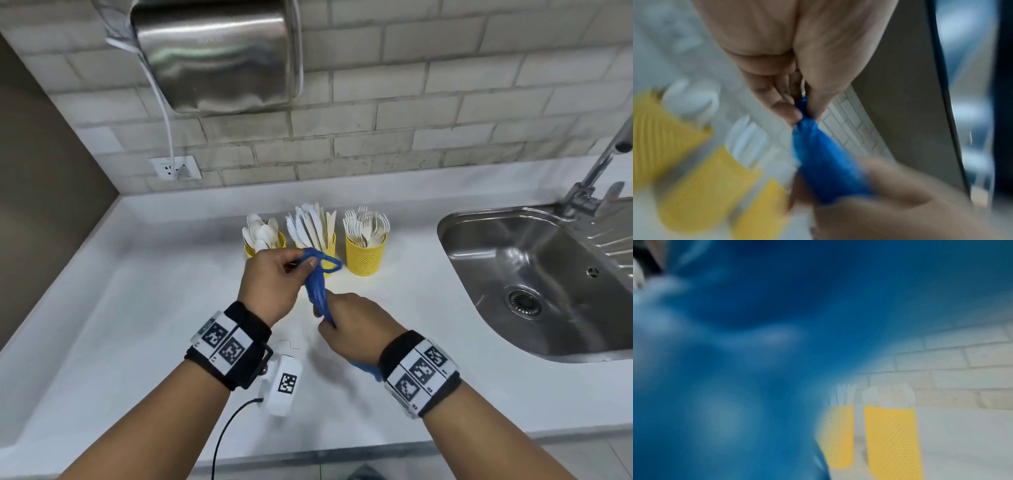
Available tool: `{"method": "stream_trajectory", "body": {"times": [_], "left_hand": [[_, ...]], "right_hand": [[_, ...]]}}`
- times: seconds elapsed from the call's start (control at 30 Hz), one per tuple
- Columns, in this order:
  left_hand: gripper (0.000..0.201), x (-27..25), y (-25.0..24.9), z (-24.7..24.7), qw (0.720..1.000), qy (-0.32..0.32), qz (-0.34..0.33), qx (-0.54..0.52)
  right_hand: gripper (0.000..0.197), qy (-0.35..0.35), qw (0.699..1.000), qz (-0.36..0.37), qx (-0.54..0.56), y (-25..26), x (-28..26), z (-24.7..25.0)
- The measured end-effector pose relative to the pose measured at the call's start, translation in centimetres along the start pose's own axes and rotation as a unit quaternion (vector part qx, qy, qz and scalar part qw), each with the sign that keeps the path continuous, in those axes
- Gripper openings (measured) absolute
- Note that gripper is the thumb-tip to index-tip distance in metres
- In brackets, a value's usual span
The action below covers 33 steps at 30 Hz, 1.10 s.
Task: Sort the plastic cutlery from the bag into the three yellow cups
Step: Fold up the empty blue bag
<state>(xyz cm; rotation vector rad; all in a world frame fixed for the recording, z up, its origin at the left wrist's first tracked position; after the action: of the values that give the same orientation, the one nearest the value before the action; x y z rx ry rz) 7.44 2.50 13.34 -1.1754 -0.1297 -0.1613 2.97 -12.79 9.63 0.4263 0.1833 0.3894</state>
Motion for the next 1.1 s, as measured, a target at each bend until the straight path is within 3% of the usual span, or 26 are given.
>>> {"method": "stream_trajectory", "body": {"times": [0.07, 0.13, 0.23, 0.3, 0.37, 0.47, 0.57, 0.73, 0.8, 0.9, 1.0, 1.1], "left_hand": [[0.01, 0.1, 0.2, 0.6, 0.989, -0.032, -0.031, 0.14], [0.012, 0.0, -0.1, 0.4, 0.979, 0.021, -0.016, 0.202], [0.024, -1.0, -1.5, -1.1, 0.97, 0.203, 0.044, 0.13], [0.027, -1.9, -3.1, -2.2, 0.962, 0.265, 0.055, 0.033], [0.02, -2.0, -4.4, -2.8, 0.967, 0.234, 0.033, -0.091], [0.026, -1.1, -5.3, -3.1, 0.975, 0.111, -0.019, -0.19], [0.032, -0.5, -5.5, -3.1, 0.986, 0.026, -0.04, -0.162], [0.03, -0.6, -4.1, -2.2, 0.995, -0.075, -0.001, -0.071], [0.026, -0.8, -4.0, -2.1, 0.999, -0.05, 0.007, 0.004], [0.019, -1.2, -4.0, -3.0, 0.996, 0.049, 0.036, 0.061], [0.015, -1.7, -4.7, -3.9, 0.984, 0.174, 0.04, 0.012], [0.012, -1.5, -5.3, -4.0, 0.981, 0.178, 0.003, -0.077]], "right_hand": [[0.018, -0.04, 0.998, 0.043, 0.02, -0.8, -0.9, 1.7], [0.025, -0.108, 0.991, 0.084, 0.014, -1.8, -1.5, 3.6], [0.038, -0.217, 0.97, 0.106, -0.002, -2.6, -1.8, 6.7], [0.042, -0.251, 0.963, 0.091, 0.035, -3.3, -1.7, 8.0], [0.038, -0.222, 0.972, 0.042, 0.069, -3.9, -1.1, 8.1], [0.021, -0.134, 0.989, -0.014, 0.052, -3.5, -0.3, 6.4], [0.016, -0.096, 0.993, 0.017, 0.062, -1.6, -1.1, 5.1], [0.01, -0.093, 0.992, 0.086, 0.013, -1.9, -2.5, 6.2], [0.025, -0.142, 0.983, 0.12, -0.005, -2.5, -2.5, 7.7], [0.029, -0.192, 0.964, 0.173, 0.066, -2.9, -2.4, 10.1], [0.027, -0.197, 0.955, 0.167, 0.145, -3.3, -2.0, 11.3], [0.022, -0.213, 0.933, 0.151, 0.247, -3.7, -1.2, 10.8]]}}
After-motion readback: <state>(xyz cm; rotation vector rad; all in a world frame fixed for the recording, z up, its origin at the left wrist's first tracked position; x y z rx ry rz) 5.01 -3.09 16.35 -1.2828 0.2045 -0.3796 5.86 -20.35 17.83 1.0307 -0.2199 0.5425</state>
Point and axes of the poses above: each hand's wrist, its own x-axis towards the middle knuckle, its own z-axis out of the back of the hand, y = z × x, the point moved 3 cm from there along x, towards the middle knuckle, and after that the axes turned 5 degrees about -x, right-handed, at the moved point
